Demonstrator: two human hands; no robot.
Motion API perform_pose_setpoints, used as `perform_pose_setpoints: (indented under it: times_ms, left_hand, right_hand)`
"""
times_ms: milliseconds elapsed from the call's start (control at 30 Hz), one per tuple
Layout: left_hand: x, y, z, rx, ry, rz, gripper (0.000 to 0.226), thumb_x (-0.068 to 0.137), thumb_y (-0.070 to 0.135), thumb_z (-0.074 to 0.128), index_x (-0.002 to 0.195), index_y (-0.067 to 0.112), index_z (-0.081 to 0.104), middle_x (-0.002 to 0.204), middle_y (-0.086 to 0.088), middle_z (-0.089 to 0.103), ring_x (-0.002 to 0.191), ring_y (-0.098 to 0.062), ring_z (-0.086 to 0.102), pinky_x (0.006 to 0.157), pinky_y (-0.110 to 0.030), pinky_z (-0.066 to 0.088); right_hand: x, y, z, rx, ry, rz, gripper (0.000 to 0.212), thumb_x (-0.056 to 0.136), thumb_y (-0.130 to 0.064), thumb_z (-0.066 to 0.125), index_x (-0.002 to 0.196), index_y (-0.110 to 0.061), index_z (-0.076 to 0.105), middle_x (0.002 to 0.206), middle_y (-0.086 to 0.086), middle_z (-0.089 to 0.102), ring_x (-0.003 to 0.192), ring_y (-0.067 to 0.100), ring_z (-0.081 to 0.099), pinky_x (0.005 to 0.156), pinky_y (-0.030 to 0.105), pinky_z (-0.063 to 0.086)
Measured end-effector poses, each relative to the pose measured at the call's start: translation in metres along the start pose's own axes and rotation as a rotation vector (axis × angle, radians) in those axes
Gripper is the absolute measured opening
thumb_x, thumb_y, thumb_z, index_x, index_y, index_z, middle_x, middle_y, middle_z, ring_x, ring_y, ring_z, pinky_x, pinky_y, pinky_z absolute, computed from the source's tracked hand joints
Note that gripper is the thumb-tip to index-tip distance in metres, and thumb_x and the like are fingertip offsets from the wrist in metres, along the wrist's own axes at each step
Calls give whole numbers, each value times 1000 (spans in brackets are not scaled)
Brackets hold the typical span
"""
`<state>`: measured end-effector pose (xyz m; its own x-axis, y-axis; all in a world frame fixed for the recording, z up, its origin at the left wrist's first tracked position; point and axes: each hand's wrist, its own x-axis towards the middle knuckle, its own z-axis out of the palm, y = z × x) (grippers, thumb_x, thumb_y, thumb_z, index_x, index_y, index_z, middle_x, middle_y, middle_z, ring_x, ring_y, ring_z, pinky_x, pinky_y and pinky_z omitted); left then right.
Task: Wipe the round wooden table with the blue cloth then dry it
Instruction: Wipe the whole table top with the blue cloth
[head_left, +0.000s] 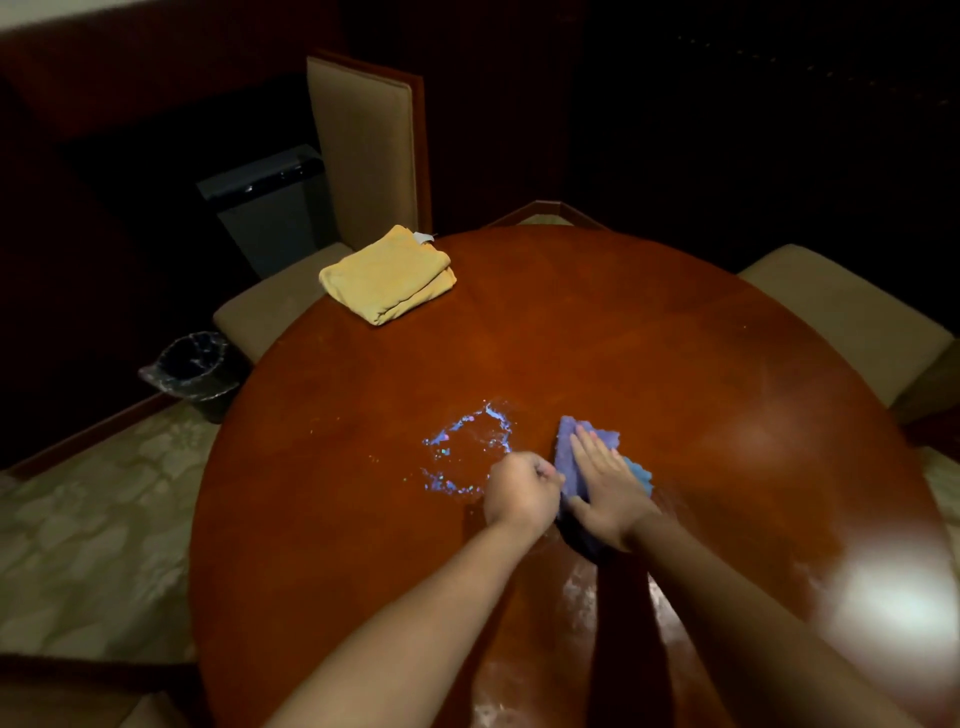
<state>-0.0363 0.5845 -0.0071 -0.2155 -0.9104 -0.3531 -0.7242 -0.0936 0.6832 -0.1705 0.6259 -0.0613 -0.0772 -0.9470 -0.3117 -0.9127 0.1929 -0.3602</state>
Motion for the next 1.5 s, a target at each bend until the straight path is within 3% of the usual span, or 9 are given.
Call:
perform_pose_setpoints:
  times_ms: [167,300,433,633,800,1000,1233,1367,1500]
  left_hand:
    - [-18,-3,2,115,-102,29,13,82,17,60,83,13,73,94,-2,73,92,-19,67,80,-24,50]
    - [-18,-17,-12,182,-182,3,18,78,15,66,60,15,65,86,-4,74,85,-18,69,71,-22,50]
    - [-7,-35,-40,179,-113,-41,19,76,14,68,58,17,64,81,0,74,81,-15,69,71,-23,52]
    - [18,-49,-67,159,10,-45,21,78,19,69,59,22,61,86,5,73,85,-14,67,77,-22,52]
    - [13,-44,-57,140,-47,45,9,78,16,69,70,20,69,86,5,73,84,-11,66,73,-19,48]
    - [-19,-40,-41,96,-150,78,23,79,14,72,59,22,63,83,-1,74,77,-12,66,73,-22,51]
    - [-41,-62,-59,142,-158,85,23,74,10,73,55,19,65,77,-3,74,62,-5,60,69,-23,52]
    - [-33,-72,-77,174,-103,55,12,74,14,71,63,19,71,78,3,74,72,-6,66,72,-22,54]
    - [-14,-75,-88,218,-64,52,7,77,16,69,71,16,73,82,5,73,79,-8,66,70,-22,51]
  right_hand:
    - [-34,-6,23,-100,7,-52,103,65,-65,1,151,-11,-14,153,4,-26,138,13,-28,111,27,-19]
    - [-49,-35,37,-111,56,-26,97,68,-60,-6,149,-6,-13,145,4,-30,134,17,-32,105,23,-27]
    - [-28,-73,48,-160,130,49,87,84,-52,18,148,6,15,154,17,1,146,32,12,111,32,-14]
    - [12,-116,48,-25,93,227,88,76,-51,4,149,-6,-18,156,9,-26,144,22,-24,114,37,-16]
    - [6,-110,50,62,69,266,91,72,-48,6,149,-7,-19,156,8,-26,144,19,-25,116,35,-15]
    - [-39,-90,63,22,150,302,108,55,-59,-20,150,-7,-16,158,8,-21,145,20,-19,114,34,-16]
    - [-63,-116,77,-17,202,276,98,71,-58,-2,148,3,-5,155,13,-14,145,23,-10,95,28,-39]
    - [-48,-142,84,77,166,351,84,73,-56,-5,135,-3,-27,144,8,-32,141,20,-24,88,31,-42]
    - [-19,-163,85,196,165,372,88,73,-48,32,134,13,43,143,28,40,134,35,39,114,35,-6]
